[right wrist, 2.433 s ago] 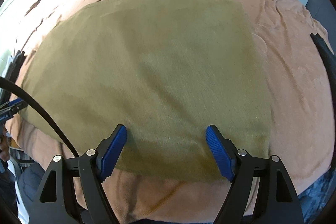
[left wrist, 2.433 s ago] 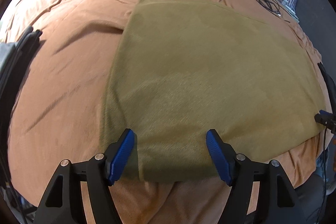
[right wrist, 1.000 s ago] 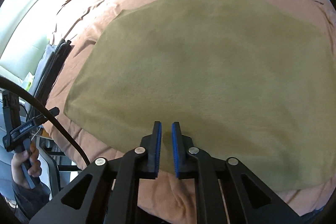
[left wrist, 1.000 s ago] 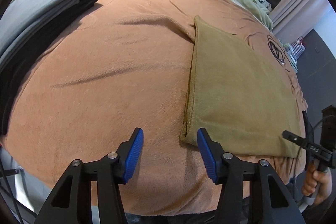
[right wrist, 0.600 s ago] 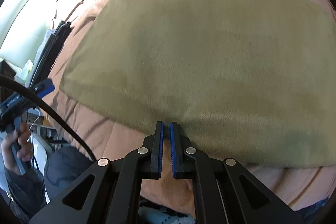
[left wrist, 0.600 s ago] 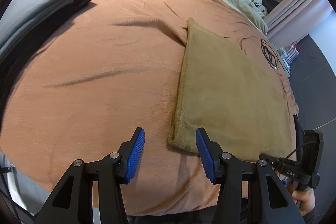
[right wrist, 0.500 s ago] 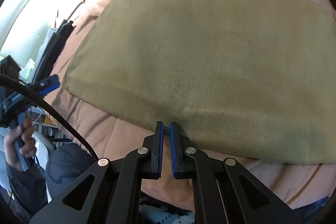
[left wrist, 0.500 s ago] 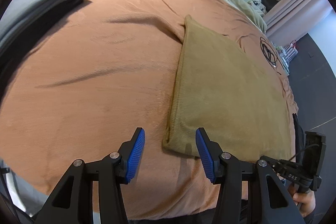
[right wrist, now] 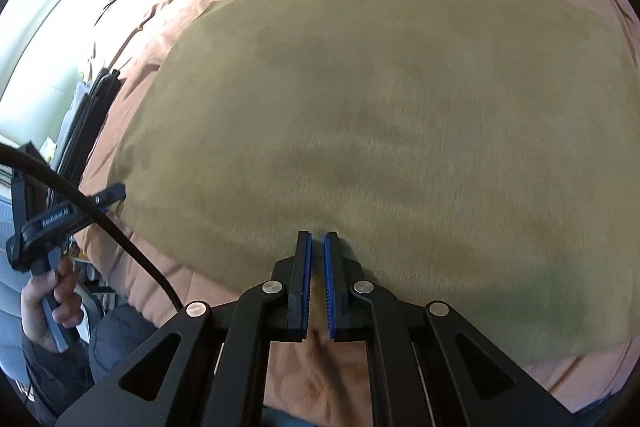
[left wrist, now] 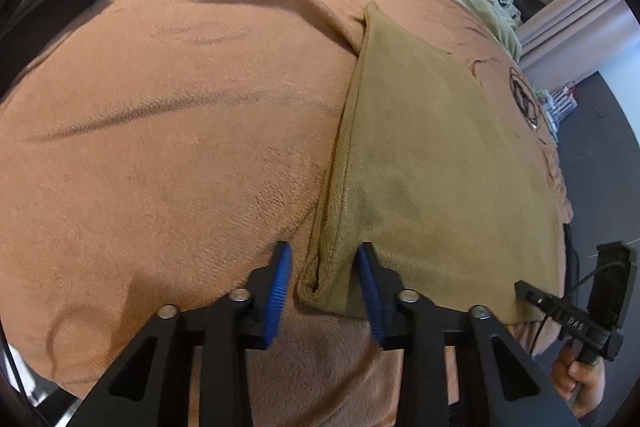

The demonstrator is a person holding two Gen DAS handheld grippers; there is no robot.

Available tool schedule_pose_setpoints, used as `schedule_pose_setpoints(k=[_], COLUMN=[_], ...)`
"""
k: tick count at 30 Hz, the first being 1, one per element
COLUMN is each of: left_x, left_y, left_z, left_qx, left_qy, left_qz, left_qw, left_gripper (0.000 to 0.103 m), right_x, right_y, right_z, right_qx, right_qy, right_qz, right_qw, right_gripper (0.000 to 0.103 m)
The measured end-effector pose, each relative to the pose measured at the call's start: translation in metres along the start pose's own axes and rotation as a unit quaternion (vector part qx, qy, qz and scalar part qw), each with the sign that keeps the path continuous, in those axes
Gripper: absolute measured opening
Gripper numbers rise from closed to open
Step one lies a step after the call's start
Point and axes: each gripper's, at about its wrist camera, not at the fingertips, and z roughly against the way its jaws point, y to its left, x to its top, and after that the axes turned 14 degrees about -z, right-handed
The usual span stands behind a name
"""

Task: Fold small clothes
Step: 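Close the right gripper then the left gripper on the folded shirt's edge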

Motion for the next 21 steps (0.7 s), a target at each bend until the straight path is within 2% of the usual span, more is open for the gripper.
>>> schedule_pose_setpoints(k=[4,7,21], left_x=[-0.004,-0.005,-0.006], left_y=[0.001,0.000,-0.005], left_z=[0.002,0.003,0.007], left_qx=[-0.001,0.002,0.018], left_qy=[-0.010,-0.015,-0.017], left_qz=[0.010,0.015,0.035], left_qw=[0.9999,0.9998,0.9991], left_gripper=[0.015,0.012,0.009], right_x=[0.016,0.025,0.096], right_y=[0.001,0.007,0.003], right_z=[-0.006,-0.013,-0.034], right_qx=[-0.011,-0.016,-0.030], right_qy=[-0.003,-0.003,-0.016], right_qz=[0.006,0.013,0.017], right_qw=[1.000,1.000,0.999], right_gripper=[0.003,0.003,0.003])
